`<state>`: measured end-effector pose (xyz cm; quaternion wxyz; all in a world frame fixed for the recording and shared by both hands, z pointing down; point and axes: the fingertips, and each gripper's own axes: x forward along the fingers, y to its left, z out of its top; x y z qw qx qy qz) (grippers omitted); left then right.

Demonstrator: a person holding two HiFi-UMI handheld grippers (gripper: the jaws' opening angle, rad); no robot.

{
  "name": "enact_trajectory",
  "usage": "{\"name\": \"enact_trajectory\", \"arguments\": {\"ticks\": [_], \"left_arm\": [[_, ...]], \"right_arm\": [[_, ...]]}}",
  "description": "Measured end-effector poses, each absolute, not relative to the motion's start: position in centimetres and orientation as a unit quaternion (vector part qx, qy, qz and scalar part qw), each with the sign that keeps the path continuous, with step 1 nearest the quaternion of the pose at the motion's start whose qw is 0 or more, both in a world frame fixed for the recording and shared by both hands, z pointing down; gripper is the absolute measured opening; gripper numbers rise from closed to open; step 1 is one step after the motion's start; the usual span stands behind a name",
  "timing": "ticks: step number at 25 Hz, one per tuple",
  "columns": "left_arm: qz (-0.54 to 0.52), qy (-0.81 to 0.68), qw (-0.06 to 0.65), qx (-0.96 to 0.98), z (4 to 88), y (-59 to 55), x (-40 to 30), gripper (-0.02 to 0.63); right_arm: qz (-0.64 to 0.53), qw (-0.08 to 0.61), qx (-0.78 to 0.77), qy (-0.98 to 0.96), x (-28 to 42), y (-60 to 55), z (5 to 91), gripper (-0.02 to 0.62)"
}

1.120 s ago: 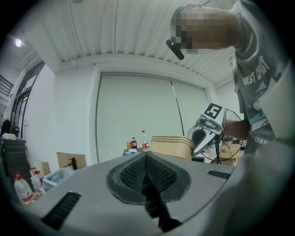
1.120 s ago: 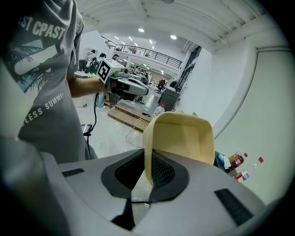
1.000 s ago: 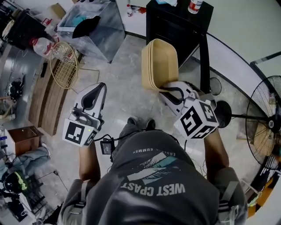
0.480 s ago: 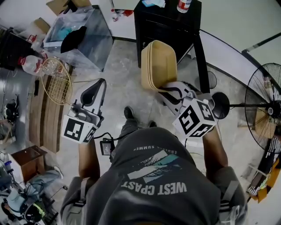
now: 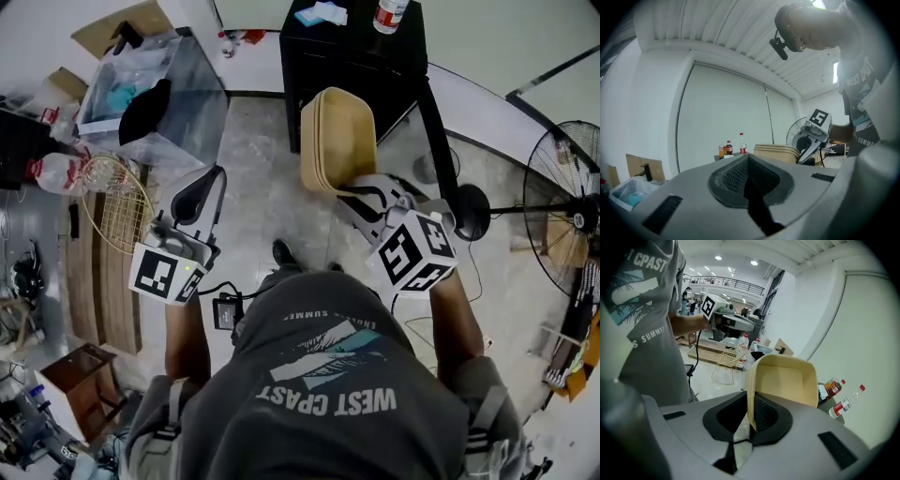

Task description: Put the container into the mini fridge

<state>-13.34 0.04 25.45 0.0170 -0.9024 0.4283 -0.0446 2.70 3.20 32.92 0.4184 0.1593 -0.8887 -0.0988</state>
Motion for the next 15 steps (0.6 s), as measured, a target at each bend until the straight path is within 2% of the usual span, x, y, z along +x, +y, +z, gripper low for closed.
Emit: {"name": "enact_trajectory", "arguments": {"ticks": [15], "left_arm": [[-0.036,0.366,0.002,-0.930,27.4,-6.8,-17.1,0.014]], "right_arm": [[-0.083,0.447,0.211,-0.865,-1.0,-1.7,35.2,0.049]]}}
